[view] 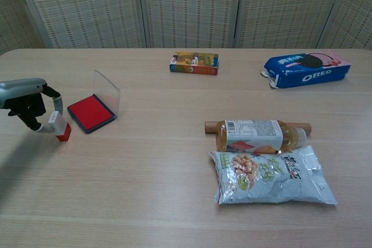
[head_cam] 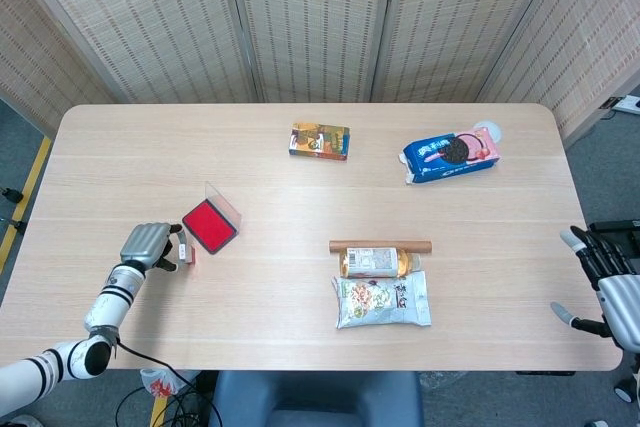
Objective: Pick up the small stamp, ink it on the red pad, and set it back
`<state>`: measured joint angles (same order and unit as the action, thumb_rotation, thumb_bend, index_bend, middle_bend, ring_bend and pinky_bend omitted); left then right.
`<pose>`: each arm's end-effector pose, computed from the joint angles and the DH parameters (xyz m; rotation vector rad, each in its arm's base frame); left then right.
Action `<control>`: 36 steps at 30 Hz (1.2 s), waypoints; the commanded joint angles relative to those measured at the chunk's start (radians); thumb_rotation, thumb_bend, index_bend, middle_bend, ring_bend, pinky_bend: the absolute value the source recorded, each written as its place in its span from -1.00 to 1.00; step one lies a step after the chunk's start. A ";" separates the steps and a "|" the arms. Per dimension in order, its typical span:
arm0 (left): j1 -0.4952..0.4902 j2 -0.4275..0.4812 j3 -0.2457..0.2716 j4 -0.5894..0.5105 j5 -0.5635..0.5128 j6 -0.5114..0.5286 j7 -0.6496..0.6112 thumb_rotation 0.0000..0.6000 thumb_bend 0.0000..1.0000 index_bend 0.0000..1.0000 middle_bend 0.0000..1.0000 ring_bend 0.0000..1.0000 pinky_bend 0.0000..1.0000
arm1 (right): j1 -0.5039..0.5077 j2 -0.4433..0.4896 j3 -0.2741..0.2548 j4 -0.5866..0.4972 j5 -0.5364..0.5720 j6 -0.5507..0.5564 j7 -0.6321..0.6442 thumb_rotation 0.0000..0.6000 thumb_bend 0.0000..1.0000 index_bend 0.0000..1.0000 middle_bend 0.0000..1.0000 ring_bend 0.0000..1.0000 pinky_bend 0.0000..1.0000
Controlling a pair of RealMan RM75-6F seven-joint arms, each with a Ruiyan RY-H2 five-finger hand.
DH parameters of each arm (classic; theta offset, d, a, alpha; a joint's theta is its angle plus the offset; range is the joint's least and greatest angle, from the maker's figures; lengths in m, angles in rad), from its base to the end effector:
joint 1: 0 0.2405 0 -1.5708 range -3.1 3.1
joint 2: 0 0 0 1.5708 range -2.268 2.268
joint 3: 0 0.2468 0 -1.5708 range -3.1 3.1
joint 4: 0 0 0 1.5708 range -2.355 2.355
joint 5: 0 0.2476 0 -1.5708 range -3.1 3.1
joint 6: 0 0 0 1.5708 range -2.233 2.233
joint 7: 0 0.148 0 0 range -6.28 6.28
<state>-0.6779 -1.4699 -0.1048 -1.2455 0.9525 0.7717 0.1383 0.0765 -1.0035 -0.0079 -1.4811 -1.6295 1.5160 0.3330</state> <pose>-0.2736 0.3701 -0.0215 -1.6690 -1.2157 -0.6236 -0.3459 -0.1724 0.1644 1.4699 -0.9636 0.9958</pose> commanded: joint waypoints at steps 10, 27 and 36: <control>0.012 0.002 0.001 -0.002 0.029 0.004 -0.007 1.00 -0.54 -0.03 1.00 0.52 0.67 | -0.010 -0.001 0.000 0.001 -0.009 0.025 0.001 1.00 -0.59 -1.00 -1.00 -1.00 -1.00; 0.081 0.215 -0.011 -0.354 0.015 0.207 0.120 1.00 -0.76 -0.60 0.40 0.10 0.43 | -0.028 0.002 -0.003 0.007 -0.029 0.068 0.015 1.00 -0.59 -1.00 -1.00 -1.00 -1.00; 0.308 0.442 0.047 -0.674 0.268 0.582 0.046 1.00 -0.78 -1.00 -1.00 -1.00 -0.21 | -0.027 0.000 0.003 0.010 -0.011 0.058 0.009 1.00 -0.59 -1.00 -1.00 -1.00 -1.00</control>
<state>-0.4716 -1.1123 -0.0932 -1.8493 1.0975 1.2344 0.2270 0.0483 -1.0025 -0.0062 -1.4707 -1.6439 1.5773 0.3446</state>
